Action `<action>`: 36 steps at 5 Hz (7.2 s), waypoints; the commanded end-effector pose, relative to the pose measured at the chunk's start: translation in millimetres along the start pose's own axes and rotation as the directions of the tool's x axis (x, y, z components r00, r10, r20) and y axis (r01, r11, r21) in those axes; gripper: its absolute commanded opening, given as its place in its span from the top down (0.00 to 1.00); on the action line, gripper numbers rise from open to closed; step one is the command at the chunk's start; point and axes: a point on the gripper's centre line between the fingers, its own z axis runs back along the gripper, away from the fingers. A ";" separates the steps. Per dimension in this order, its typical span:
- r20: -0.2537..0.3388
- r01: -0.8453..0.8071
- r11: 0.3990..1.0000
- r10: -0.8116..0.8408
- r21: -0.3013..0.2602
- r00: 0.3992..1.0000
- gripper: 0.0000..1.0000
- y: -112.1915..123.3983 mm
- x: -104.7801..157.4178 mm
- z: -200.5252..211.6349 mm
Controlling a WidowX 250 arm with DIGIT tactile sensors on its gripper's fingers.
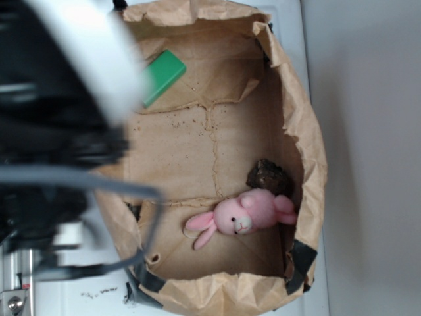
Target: Grab the green block.
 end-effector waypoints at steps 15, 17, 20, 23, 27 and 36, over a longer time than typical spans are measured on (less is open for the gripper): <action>0.200 -0.507 0.860 0.507 -0.053 0.839 0.00 49.1 49.4 -119.3; 0.186 -0.563 0.824 0.563 -0.058 0.805 0.00 67.7 58.5 -119.5; 0.116 -0.606 0.794 0.598 0.043 0.793 0.00 94.1 45.6 -122.4; 0.234 -0.662 0.749 0.639 0.029 0.733 0.00 58.0 39.6 -108.7; 0.233 -0.670 0.737 0.640 0.084 0.733 0.00 71.5 52.3 -114.7; 0.255 -0.702 0.683 0.656 0.200 0.710 0.00 104.2 33.1 -132.6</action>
